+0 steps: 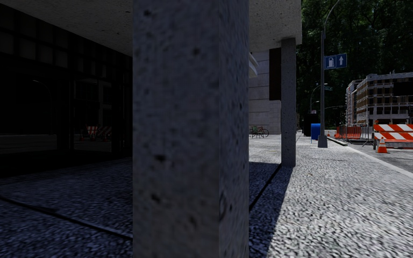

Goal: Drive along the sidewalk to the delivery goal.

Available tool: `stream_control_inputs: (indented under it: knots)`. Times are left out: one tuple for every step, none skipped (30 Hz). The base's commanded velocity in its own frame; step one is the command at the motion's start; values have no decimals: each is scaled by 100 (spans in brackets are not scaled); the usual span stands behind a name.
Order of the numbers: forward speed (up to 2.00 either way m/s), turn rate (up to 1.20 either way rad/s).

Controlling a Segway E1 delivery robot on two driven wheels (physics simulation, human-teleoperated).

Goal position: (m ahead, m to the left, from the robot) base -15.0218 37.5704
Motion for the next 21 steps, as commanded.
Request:
stream_control_inputs:
  knots:
    - [0, 0]
    - [0, 0]
    - [0, 0]
    - [0, 0]
    - [0, 0]
    - [0, 0]
    - [0, 0]
    - [0, 0]
    - [0, 0]
    - [0, 0]
    - [0, 0]
    - [0, 0]
    - [0, 0]
    - [0, 0]
    - [0, 0]
    - [0, 0]
    - [0, 0]
    - [0, 0]
    - [0, 0]
    - [0, 0]
    - [0, 0]
